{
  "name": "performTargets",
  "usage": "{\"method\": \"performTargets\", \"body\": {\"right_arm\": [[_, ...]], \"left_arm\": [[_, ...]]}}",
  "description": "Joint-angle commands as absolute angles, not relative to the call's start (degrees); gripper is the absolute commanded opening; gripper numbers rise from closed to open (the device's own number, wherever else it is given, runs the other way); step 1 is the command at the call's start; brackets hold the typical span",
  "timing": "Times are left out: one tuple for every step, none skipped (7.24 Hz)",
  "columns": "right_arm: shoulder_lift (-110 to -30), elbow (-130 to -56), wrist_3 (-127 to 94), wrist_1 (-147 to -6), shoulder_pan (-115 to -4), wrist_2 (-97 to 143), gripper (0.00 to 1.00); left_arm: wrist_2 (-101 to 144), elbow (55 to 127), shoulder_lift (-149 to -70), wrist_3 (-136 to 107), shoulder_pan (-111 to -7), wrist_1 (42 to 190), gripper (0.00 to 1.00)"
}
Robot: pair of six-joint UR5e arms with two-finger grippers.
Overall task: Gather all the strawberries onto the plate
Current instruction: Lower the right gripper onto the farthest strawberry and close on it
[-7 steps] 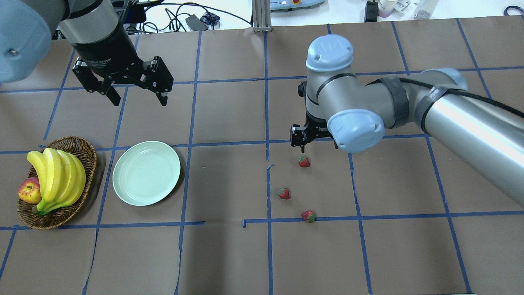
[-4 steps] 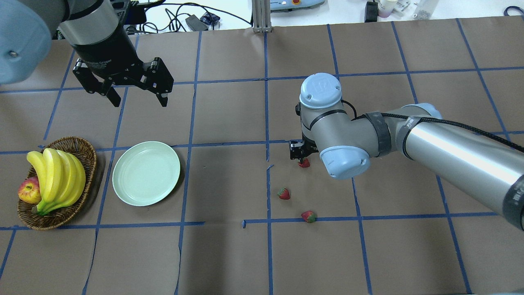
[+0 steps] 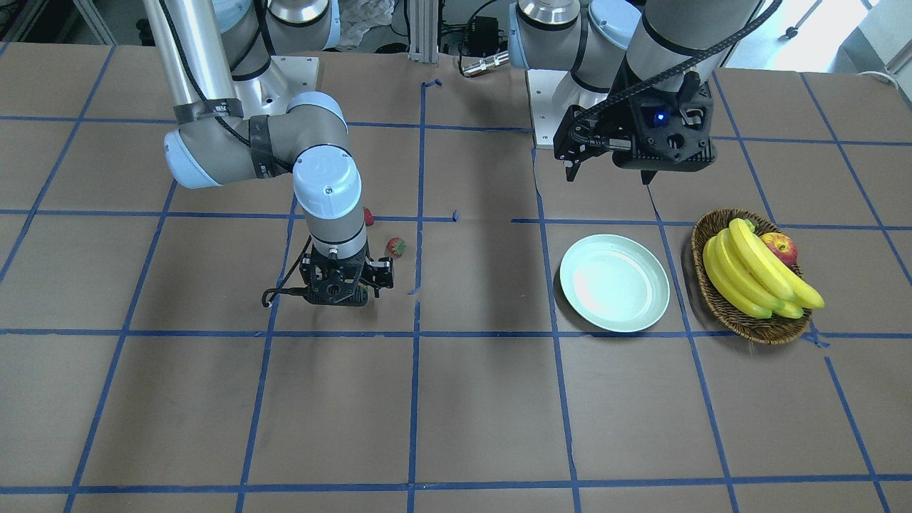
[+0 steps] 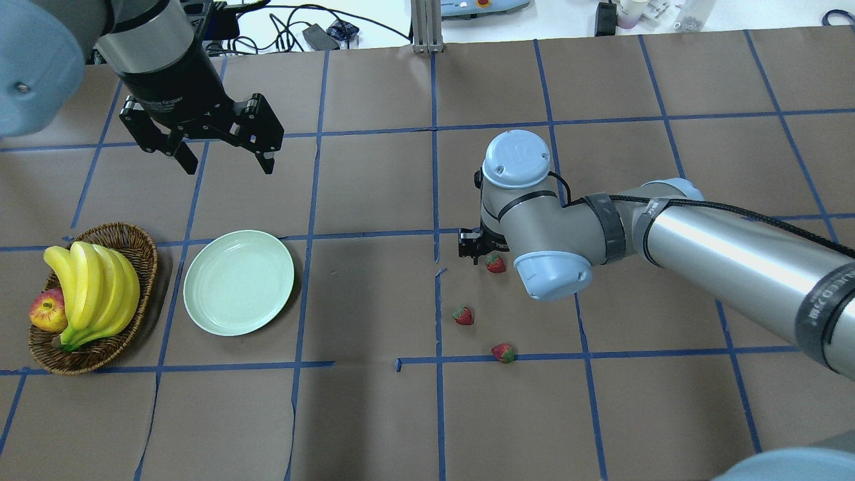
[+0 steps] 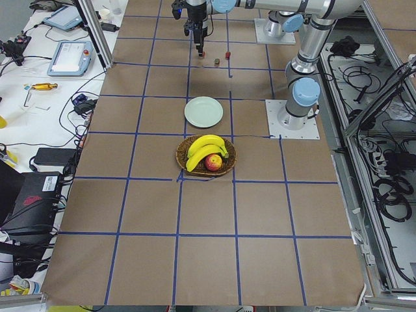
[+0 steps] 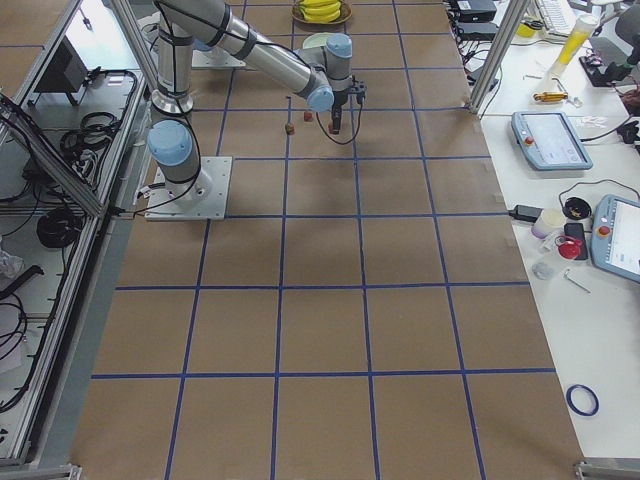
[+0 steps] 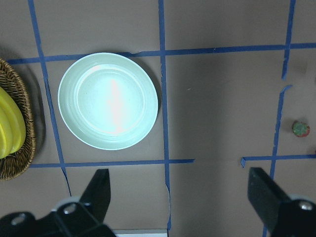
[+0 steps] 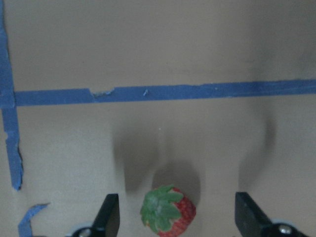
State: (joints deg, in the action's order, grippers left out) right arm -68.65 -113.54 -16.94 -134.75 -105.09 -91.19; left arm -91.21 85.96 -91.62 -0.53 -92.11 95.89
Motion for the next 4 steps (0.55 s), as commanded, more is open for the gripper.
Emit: {"method": "performTargets", "body": {"right_arm": [[-68.6, -114.1, -17.2, -135.1, -105.6, -92.0, 0.62], [-68.5, -113.8, -17.2, -135.2, -105.6, -92.1, 0.26], [-68.5, -113.7, -17.3, -135.2, -105.6, -92.0, 0.0], [-68.5, -113.6, -17.4, -135.4, -105.6, -92.0, 0.0]], "left_arm": [[-91.2, 86.0, -91.7, -0.5, -92.1, 95.9, 1.0], [-91.2, 86.0, -91.7, -0.5, -92.1, 95.9, 1.0], [-91.2, 86.0, -91.7, -0.5, -92.1, 95.9, 1.0], [-91.2, 86.0, -91.7, -0.5, -92.1, 95.9, 1.0]]}}
